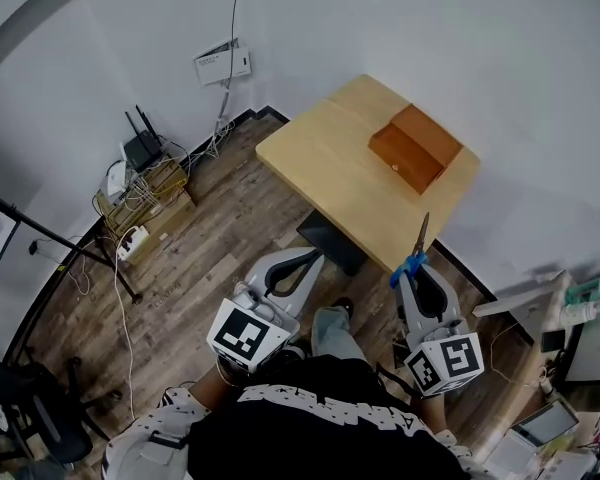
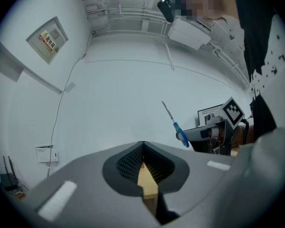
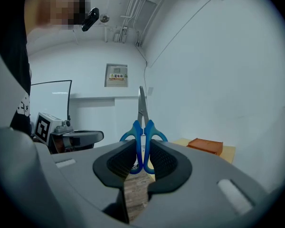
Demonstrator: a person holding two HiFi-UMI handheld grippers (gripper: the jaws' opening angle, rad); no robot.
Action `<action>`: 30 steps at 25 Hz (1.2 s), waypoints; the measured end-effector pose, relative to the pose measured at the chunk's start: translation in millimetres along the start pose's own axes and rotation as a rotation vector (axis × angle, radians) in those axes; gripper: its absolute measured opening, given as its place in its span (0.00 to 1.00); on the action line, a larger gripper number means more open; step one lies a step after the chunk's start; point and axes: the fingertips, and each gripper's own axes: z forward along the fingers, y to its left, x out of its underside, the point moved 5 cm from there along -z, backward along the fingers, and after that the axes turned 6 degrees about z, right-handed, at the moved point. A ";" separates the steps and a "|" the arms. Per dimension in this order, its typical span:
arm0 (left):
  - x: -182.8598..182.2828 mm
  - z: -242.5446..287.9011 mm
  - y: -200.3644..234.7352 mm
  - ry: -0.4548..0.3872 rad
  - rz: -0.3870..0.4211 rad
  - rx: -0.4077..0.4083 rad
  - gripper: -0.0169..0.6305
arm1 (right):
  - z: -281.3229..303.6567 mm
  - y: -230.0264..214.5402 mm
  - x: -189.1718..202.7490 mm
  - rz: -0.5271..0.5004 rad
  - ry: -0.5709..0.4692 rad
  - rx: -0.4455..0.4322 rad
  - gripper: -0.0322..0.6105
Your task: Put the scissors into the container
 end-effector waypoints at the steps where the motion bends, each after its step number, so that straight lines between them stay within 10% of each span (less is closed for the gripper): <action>1: -0.4 3.8 2.9 -0.001 0.005 -0.003 0.03 | 4.4 -3.6 -1.4 0.003 -0.003 -0.002 0.21; 30: 3.4 146.6 68.6 0.051 0.010 -0.037 0.03 | 106.5 -126.1 -27.0 0.053 0.006 -0.005 0.21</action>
